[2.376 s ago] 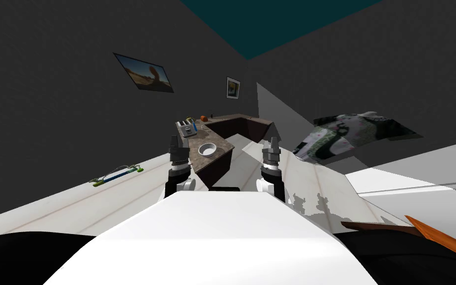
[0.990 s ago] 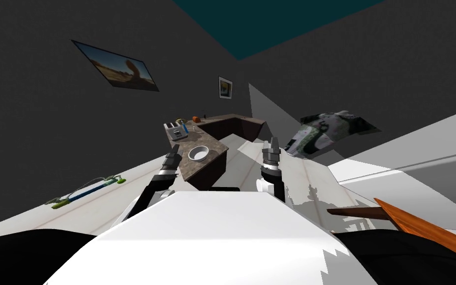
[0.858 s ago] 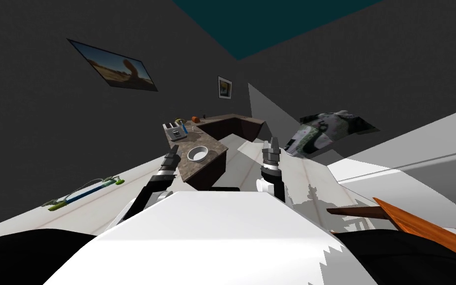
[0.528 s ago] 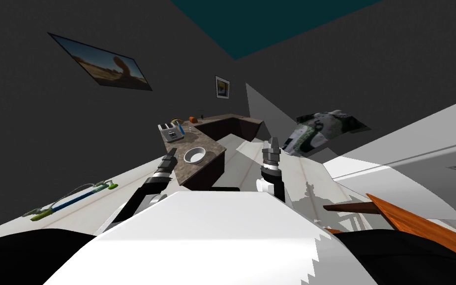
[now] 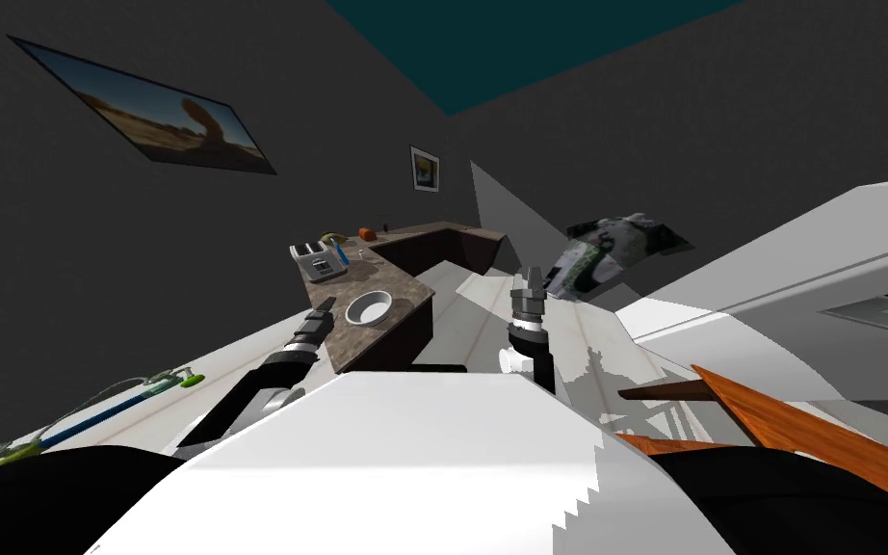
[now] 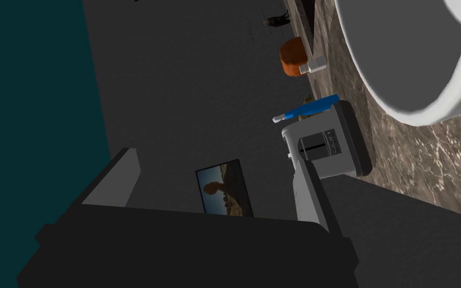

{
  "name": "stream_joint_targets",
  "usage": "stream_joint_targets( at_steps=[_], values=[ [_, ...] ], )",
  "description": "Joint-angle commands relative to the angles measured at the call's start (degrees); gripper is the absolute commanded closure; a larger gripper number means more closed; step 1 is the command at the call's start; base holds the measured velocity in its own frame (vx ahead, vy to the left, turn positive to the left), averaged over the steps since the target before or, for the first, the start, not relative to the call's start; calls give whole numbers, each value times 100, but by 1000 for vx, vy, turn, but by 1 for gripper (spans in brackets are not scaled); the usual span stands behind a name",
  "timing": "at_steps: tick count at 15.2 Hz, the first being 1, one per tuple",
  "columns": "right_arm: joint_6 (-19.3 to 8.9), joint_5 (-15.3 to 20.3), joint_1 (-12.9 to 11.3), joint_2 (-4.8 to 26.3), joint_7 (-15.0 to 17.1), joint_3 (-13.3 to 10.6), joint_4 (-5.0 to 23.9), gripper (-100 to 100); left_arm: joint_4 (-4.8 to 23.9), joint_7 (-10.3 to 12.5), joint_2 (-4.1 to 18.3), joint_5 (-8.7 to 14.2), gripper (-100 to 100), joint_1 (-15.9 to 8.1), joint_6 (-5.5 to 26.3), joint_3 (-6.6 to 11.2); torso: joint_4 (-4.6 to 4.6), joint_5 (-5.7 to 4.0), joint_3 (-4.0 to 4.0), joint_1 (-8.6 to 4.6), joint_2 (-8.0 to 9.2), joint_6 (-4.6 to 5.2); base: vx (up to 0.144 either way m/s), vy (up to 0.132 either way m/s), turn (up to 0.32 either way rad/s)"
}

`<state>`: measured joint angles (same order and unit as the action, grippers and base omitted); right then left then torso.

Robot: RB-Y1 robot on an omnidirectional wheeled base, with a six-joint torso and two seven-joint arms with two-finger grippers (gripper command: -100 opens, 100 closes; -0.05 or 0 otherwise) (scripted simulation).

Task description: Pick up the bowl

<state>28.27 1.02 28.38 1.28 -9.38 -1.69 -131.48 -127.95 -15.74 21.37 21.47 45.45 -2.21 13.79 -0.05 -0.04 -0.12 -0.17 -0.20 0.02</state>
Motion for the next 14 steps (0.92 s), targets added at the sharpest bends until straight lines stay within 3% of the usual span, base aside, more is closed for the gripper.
stream_joint_targets(
  at_steps=[1, 2, 3, 4, 5, 7, 8, 10, 11, 12, 13, 14],
  values=[
    [0, 0, 0, 0, 0, 0, 0, 0, 29, -63, 56, 165, -100, 121, 286, 119, 0, 0, 0, 0, 0, 0, 67, -35, -120],
    [0, 0, 0, 0, 0, 0, 0, 0, 29, -63, 56, 165, -100, 121, 322, 119, -1, 1, -2, 1, -3, 0, 46, -26, -20],
    [0, 0, 1, 0, 0, 1, 0, 0, 40, -132, 122, 378, -100, 269, 551, 284, 0, 1, -1, 2, -1, -2, 54, -32, -83],
    [0, 0, 0, 0, 0, 0, 0, 0, 40, -132, 122, 378, -100, 269, 640, 284, 0, 1, 0, 2, 0, -2, 55, -31, -92],
    [0, 0, 0, 0, 0, 0, 0, 0, 51, -202, 182, 593, -100, 420, 785, 451, 0, 1, 0, 2, 0, -2, 63, -44, -149],
    [0, 0, 0, 0, 0, 0, 0, 0, 51, -202, 182, 593, -100, 420, 962, 451, -1, 0, -2, -1, -3, -1, 56, -35, -66],
    [0, 0, 1, 0, 0, 1, 0, 0, 63, -273, 235, 810, -100, 571, 1114, 619, 0, 0, -1, 0, 0, -2, 55, -29, -94],
    [0, 0, 0, 0, 0, 0, 0, 0, 63, -273, 235, 810, -100, 571, 1288, 619, 0, 1, -1, 1, -1, -1, 50, -25, -69],
    [0, 0, 0, 0, 0, 1, 0, 0, 74, -343, 282, 1028, -100, 723, 1440, 787, 0, 1, 1, 3, 2, -2, 49, -40, -108],
    [0, 0, 0, 0, 0, 0, 0, 0, 74, -343, 282, 1028, -100, 723, 1615, 787, 0, 0, 1, -1, 1, 0, 59, -40, -109],
    [0, 0, 0, 0, 0, 0, 0, 0, 86, -414, 323, 1187, -100, 874, 1784, 955, 0, 0, 0, -2, 0, -1, 70, -44, -129],
    [0, 0, 0, 0, 0, 0, 0, 0, 86, -414, 323, 1245, -100, 874, 1934, 955, -1, 0, -2, -3, -3, 0, 76, -44, -114]
  ],
)
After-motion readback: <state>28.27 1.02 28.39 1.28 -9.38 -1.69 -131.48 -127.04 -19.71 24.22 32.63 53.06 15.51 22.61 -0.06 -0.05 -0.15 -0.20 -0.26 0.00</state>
